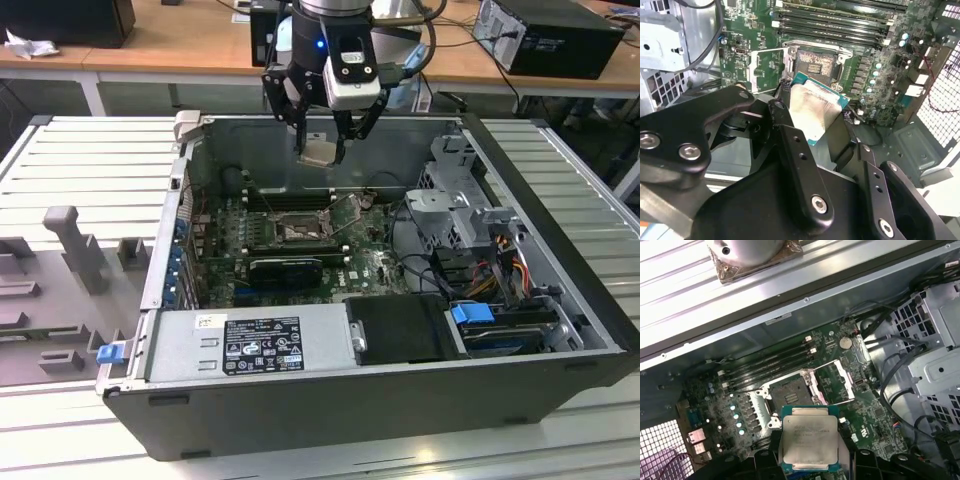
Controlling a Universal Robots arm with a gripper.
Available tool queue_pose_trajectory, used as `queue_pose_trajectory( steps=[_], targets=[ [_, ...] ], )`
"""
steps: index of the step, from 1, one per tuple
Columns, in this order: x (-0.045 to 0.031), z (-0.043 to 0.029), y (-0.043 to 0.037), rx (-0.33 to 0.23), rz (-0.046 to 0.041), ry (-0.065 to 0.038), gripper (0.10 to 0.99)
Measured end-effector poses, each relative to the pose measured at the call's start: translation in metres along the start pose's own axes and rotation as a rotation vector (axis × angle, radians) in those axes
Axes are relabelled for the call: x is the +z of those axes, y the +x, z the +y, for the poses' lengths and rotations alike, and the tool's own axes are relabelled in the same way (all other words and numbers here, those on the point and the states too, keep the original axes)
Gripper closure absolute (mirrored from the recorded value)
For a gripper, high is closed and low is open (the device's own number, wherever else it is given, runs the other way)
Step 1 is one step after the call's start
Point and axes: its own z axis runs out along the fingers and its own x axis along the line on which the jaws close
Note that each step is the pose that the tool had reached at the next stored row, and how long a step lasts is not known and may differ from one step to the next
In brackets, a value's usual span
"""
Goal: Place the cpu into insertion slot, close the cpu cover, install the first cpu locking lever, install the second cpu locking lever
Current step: 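Place the cpu into insertion slot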
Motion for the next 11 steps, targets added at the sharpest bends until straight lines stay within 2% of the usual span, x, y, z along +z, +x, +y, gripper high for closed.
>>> queue_pose_trajectory(
  steps=[4,11],
  targets=[
    [0.0,0.0,0.0,0.035,-0.003,-0.001,0.557],
    [0.0,0.0,0.0,0.135,-0.0115,-0.003,0.557]
  ],
)
